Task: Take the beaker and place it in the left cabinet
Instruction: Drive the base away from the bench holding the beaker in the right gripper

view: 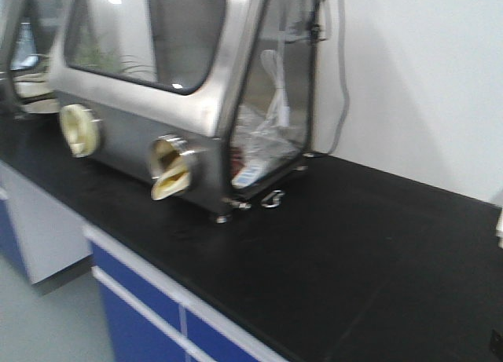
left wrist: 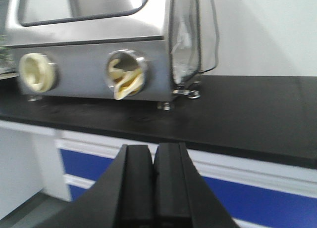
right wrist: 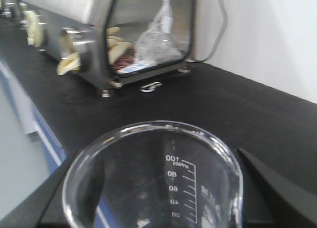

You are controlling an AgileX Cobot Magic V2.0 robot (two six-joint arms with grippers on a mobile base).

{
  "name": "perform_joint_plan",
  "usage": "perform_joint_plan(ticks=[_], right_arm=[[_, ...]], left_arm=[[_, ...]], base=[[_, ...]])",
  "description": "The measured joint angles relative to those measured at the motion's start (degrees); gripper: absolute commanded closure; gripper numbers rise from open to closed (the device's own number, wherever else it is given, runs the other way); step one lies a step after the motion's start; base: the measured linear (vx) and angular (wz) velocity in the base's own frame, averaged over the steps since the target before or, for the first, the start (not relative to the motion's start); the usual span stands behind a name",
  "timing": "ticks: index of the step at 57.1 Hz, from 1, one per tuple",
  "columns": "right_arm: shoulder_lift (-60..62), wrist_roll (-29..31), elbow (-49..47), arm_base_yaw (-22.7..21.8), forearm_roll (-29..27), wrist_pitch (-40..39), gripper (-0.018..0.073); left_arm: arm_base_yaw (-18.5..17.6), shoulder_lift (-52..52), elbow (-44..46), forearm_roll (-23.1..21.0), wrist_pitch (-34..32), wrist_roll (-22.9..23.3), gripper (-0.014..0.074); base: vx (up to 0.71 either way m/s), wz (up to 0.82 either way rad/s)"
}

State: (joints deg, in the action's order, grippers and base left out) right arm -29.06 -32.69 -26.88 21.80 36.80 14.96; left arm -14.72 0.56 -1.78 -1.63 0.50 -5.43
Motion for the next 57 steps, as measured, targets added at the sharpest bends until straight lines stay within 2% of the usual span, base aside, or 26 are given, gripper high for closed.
perform_joint_plan(ticks=[43, 57], right_arm=[[0.0, 0.0, 0.0, 0.0, 0.0, 0.0, 0.0564], [0.0, 0.0, 0.0, 0.0, 0.0, 0.0, 0.0564]], left_arm=[[0.0, 0.0, 0.0, 0.0, 0.0, 0.0, 0.0595], [0.0, 0.0, 0.0, 0.0, 0.0, 0.0, 0.0595]], base=[[-0.15, 0.72], [-0.06, 0.47]])
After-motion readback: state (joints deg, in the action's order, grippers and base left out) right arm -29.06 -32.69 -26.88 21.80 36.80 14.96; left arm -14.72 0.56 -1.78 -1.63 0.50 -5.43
